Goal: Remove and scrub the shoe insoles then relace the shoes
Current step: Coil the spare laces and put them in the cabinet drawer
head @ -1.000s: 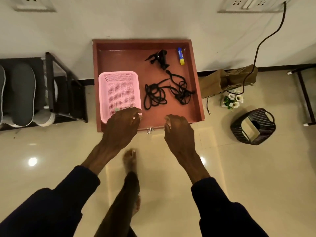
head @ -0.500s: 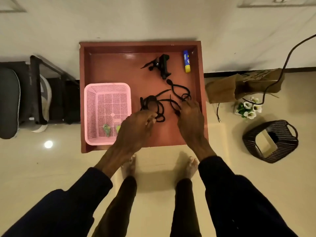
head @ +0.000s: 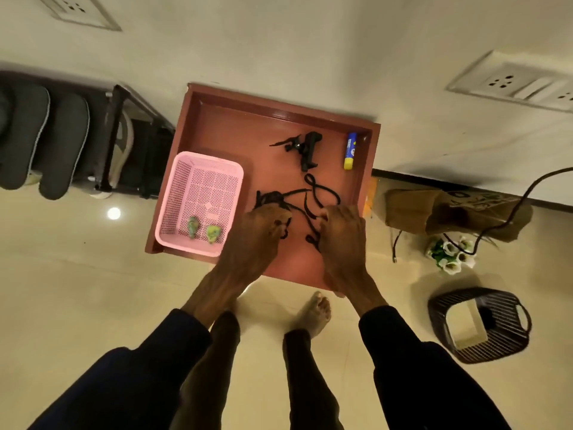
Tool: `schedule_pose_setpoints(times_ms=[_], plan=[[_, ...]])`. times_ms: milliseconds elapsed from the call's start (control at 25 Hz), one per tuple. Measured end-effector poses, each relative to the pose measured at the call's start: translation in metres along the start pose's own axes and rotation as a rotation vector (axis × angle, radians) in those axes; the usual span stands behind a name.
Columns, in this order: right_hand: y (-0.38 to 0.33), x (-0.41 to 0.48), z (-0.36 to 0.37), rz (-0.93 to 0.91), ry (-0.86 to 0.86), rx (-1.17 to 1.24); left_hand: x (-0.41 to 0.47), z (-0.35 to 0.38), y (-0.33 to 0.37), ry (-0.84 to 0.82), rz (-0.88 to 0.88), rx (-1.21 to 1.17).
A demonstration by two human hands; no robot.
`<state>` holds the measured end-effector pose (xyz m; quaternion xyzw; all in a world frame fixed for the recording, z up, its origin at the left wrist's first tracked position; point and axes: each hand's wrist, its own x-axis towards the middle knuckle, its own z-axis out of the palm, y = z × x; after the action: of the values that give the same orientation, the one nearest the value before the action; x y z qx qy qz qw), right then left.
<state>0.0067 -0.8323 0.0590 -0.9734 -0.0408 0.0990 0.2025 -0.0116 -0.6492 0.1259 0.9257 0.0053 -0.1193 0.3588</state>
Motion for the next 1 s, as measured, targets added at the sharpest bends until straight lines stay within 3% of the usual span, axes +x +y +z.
schedule_pose_setpoints(times_ms=[240, 400, 600, 720, 880, 1000], plan=[[-0.035, -0.016, -0.067, -0.129, -0.062, 0.674, -0.014, 0.001, 0.024, 0.022, 0.221, 0.128], [-0.053, -0.022, -0.113, -0.2, -0.089, 0.65, -0.022, -0.038, 0.039, 0.063, 0.237, 0.126], [-0.064, -0.03, -0.16, -0.191, -0.123, 0.607, -0.048, -0.114, 0.051, 0.127, -0.069, -0.229], [-0.096, -0.035, -0.193, -0.243, -0.072, 0.538, -0.069, -0.161, 0.058, 0.014, -0.135, -0.329], [-0.169, -0.047, -0.257, -0.46, -0.055, 0.505, -0.101, -0.231, 0.102, -0.162, -0.066, -0.434], [-0.209, -0.055, -0.31, -0.452, -0.01, 0.554, -0.114, -0.272, 0.148, -0.201, -0.025, -0.637]])
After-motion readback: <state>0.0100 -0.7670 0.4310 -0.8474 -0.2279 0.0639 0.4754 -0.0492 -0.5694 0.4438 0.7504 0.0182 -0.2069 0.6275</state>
